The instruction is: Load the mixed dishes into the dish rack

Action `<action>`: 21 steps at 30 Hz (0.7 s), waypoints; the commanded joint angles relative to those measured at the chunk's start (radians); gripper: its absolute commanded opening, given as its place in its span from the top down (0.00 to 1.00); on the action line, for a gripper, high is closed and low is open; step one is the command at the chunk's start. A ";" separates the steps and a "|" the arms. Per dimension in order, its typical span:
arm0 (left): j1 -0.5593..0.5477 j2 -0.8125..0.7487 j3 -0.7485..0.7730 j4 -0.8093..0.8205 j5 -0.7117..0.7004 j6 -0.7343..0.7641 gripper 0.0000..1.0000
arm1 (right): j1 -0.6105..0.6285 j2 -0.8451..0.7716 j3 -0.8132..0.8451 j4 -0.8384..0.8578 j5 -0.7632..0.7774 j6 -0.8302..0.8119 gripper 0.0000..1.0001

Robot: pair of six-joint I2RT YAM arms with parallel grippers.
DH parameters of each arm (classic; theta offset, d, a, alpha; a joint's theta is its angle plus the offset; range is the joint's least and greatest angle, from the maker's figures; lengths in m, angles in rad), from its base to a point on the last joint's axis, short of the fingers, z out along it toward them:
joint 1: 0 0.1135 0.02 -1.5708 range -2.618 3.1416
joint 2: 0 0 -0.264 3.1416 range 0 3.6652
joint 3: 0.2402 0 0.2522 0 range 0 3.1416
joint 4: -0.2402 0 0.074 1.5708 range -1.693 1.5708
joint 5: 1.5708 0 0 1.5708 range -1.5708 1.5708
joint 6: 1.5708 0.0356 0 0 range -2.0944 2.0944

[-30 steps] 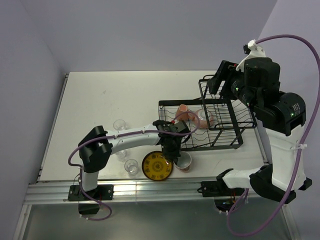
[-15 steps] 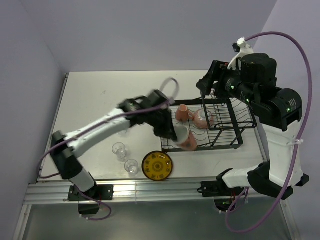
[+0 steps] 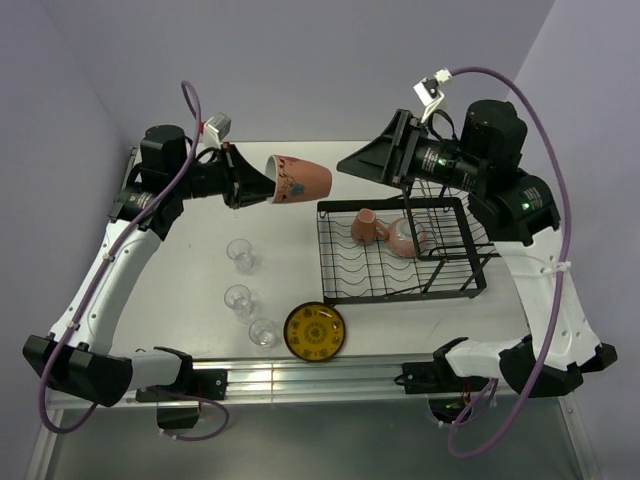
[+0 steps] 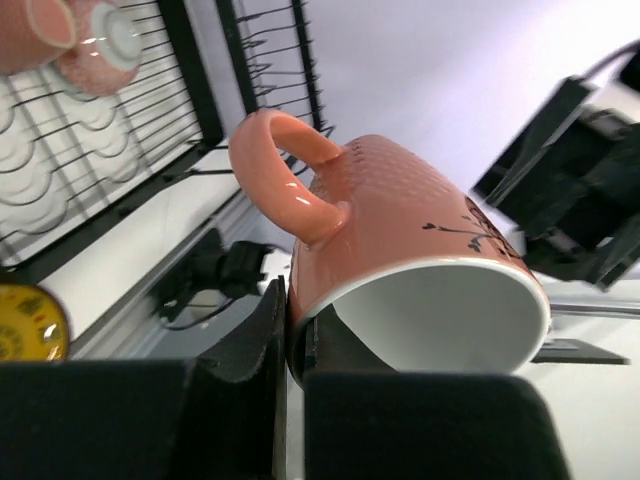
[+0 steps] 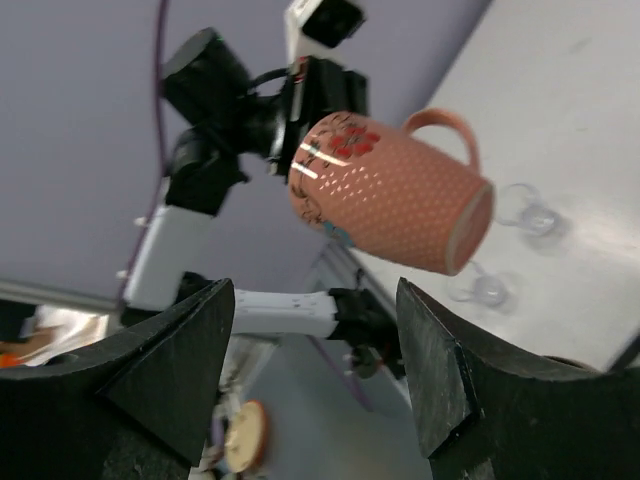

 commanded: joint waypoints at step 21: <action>0.089 -0.051 -0.128 0.969 0.255 -0.654 1.00 | -0.013 -0.007 -0.294 0.665 -0.307 0.415 0.17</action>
